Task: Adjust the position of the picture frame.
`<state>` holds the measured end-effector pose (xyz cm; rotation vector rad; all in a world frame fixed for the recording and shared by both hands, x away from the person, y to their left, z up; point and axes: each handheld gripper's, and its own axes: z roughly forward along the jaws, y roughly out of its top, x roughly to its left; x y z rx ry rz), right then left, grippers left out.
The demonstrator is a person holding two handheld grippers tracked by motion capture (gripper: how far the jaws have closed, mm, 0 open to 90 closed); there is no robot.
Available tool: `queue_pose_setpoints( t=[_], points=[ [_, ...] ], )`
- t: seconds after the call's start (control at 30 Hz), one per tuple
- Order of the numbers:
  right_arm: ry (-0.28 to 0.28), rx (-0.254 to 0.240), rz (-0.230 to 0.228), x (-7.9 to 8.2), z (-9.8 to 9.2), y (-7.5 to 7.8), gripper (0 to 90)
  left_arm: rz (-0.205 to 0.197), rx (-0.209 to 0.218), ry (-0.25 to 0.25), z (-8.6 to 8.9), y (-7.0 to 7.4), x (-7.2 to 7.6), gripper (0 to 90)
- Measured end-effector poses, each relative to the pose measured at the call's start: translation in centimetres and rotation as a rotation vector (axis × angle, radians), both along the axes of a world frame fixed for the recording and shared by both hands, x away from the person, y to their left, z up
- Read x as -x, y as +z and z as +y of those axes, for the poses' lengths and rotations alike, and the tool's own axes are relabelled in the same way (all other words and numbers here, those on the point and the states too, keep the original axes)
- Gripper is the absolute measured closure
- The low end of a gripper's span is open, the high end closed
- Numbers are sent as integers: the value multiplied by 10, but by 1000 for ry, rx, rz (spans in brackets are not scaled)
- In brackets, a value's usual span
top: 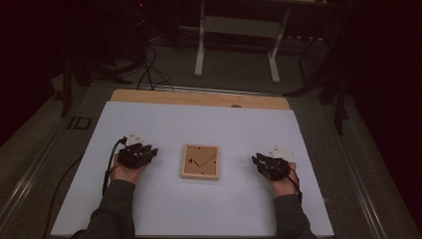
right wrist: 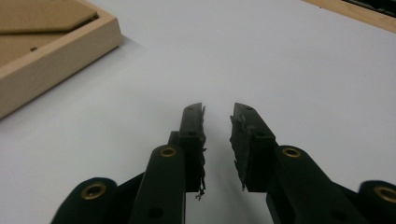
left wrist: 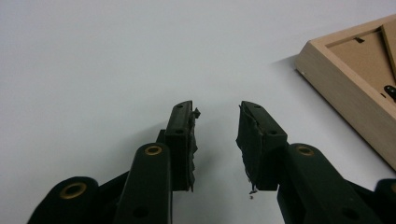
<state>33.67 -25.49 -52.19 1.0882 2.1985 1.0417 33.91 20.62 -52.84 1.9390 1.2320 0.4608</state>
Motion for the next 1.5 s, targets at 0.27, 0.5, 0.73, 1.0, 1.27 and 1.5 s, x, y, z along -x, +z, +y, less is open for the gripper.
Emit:
queue_pose_setpoints(
  t=[0.27,0.5,0.73,1.0,1.27,1.5],
  points=[
    [-2,-30,-9,1,0,2,811,-25,15,-51,-7,4,4,763],
    [16,-39,-9,1,3,3,898,-25,47,-98,-12,5,6,900],
    [48,-37,-2,2,10,4,899,-47,26,-156,-24,4,7,900],
    [108,-37,-6,4,20,8,899,-37,24,-193,-33,4,1,900],
    [145,-28,-13,2,33,13,899,-27,7,-215,-45,1,-4,900],
    [195,-10,-8,0,46,16,900,1,0,-222,-53,-4,-8,900]
  ],
)
